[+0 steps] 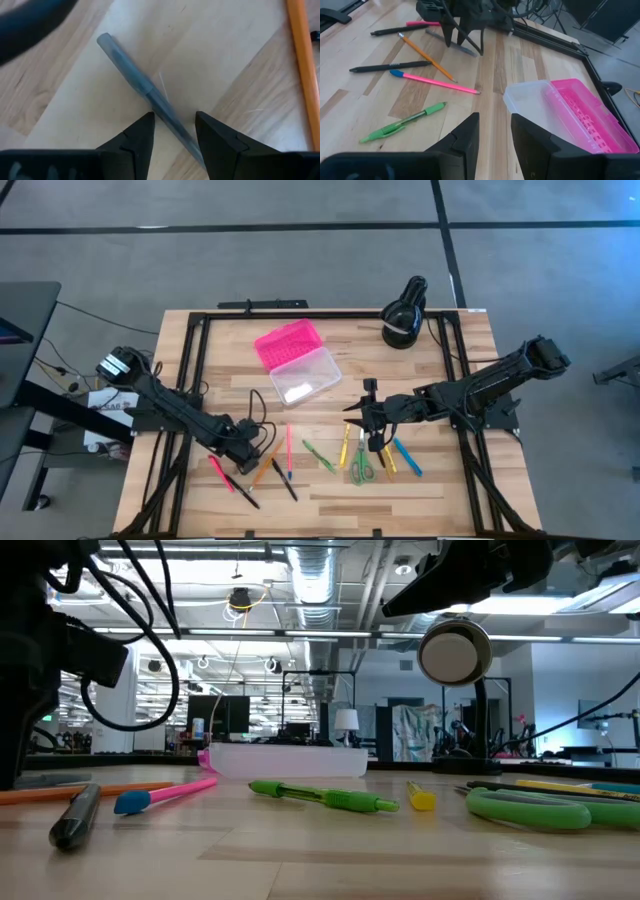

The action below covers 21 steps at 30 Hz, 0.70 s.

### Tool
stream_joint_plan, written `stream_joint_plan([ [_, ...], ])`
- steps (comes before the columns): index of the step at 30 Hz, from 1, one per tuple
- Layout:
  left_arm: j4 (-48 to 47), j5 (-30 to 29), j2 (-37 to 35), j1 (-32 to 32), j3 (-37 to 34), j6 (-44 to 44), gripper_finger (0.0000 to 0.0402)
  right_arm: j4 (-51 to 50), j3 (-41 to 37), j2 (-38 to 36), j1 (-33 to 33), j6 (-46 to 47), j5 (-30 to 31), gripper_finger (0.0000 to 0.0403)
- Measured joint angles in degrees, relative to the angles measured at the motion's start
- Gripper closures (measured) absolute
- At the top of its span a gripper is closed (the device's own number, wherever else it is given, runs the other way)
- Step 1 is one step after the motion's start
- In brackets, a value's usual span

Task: Pick & place school supplies into a supply box
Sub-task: Put the gray pen into the black supply box

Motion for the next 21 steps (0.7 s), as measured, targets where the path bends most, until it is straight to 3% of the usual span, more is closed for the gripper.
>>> stream_joint_plan([
  [16, -1.7, 3.9, 0.2, 0.34, -0.04, 6.31, 0.0264, -0.02, 0.0, 0.0, 0.0, 0.02, -0.13, 0.0294],
  [21, -2.05, 4.05, 0.2, 0.35, -0.04, 7.99, 0.0292, -0.02, 0.0, 0.0, 0.0, 0.02, -0.13, 0.0294],
])
